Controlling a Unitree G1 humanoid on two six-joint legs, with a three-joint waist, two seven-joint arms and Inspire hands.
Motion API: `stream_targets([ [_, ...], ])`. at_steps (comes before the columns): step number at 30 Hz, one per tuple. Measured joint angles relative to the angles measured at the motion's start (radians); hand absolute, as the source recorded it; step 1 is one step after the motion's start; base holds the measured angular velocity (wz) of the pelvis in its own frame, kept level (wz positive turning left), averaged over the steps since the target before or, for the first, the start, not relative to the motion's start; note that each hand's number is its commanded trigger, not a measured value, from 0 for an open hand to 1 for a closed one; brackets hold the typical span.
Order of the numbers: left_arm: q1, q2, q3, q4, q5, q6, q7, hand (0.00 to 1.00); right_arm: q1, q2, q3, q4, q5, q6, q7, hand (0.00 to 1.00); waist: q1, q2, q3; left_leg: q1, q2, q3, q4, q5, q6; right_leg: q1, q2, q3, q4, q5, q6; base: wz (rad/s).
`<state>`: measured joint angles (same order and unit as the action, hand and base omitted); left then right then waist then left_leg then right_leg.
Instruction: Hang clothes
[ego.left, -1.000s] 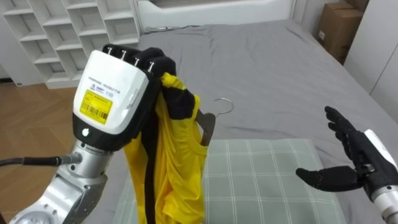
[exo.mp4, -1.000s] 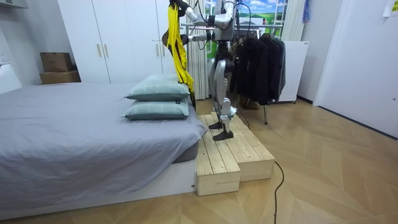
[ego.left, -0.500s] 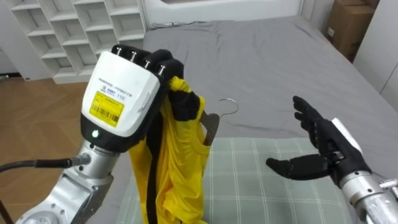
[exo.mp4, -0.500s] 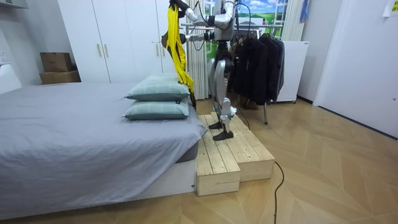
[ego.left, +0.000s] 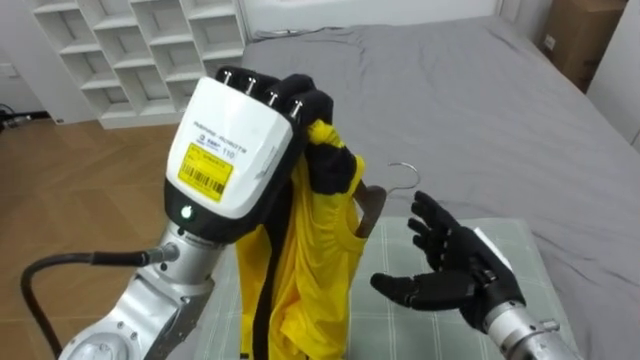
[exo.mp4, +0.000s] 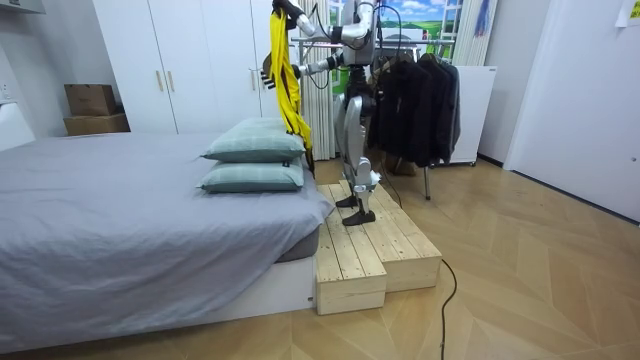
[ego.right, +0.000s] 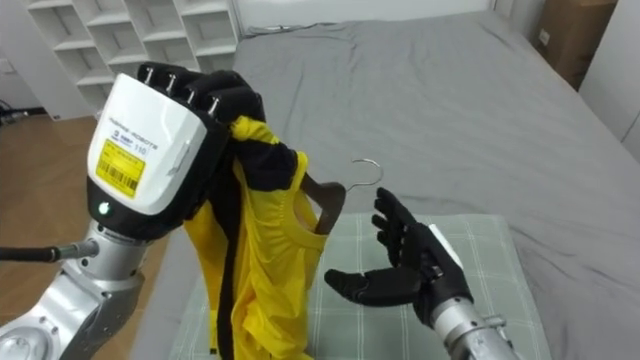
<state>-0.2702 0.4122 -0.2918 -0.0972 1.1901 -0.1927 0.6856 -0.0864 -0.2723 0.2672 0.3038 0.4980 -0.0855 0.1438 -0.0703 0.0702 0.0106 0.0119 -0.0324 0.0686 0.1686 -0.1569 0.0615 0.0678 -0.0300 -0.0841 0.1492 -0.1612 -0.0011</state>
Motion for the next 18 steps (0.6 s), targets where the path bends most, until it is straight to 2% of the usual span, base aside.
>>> stream_targets([
  [3, -0.017, -0.001, -0.03, 0.0, 0.0, 0.008, 0.0, 1.0, -0.003, 0.0, 0.03, 0.0, 0.026, 0.0, 0.003, 0.0, 0.013, 0.0, 0.0, 0.0, 0.0, 0.0, 0.0, 0.0, 0.0, 0.001, 0.0, -0.001, 0.0, 0.0, 0.0, 0.0],
  [7, -0.018, -0.008, -0.035, 0.0, 0.0, 0.019, -0.003, 1.0, -0.003, 0.008, 0.04, 0.002, 0.081, 0.0, 0.002, 0.0, 0.025, 0.0, 0.0, 0.0, 0.0, -0.002, 0.002, 0.0, 0.0, 0.002, 0.0, -0.001, 0.0, 0.0, 0.0, 0.01],
  [11, -0.018, -0.024, -0.035, 0.0, 0.0, 0.04, -0.005, 1.0, -0.008, 0.015, 0.063, 0.019, 0.134, 0.0, 0.003, 0.0, 0.026, 0.002, 0.0009, -0.001, 0.0, -0.004, 0.005, 0.0, 0.0, 0.005, 0.0, -0.003, 0.0, 0.0, 0.0, 0.01],
  [15, -0.023, -0.037, -0.035, 0.0, 0.0, 0.046, -0.023, 1.0, -0.023, 0.028, 0.065, 0.085, 0.143, 0.001, 0.01, 0.0, 0.025, 0.005, 0.0015, -0.006, -0.002, -0.016, 0.008, 0.0, 0.0, 0.004, -0.001, -0.009, 0.001, 0.0, 0.0, 0.05],
  [18, -0.056, -0.055, -0.035, 0.0, 0.0, 0.068, -0.028, 1.0, -0.032, 0.038, 0.062, 0.125, 0.143, 0.006, -0.001, 0.0, 0.024, 0.007, 0.0008, -0.025, -0.004, -0.021, 0.017, 0.0, 0.0, -0.009, -0.002, -0.017, 0.001, 0.0, 0.0, 0.09],
])
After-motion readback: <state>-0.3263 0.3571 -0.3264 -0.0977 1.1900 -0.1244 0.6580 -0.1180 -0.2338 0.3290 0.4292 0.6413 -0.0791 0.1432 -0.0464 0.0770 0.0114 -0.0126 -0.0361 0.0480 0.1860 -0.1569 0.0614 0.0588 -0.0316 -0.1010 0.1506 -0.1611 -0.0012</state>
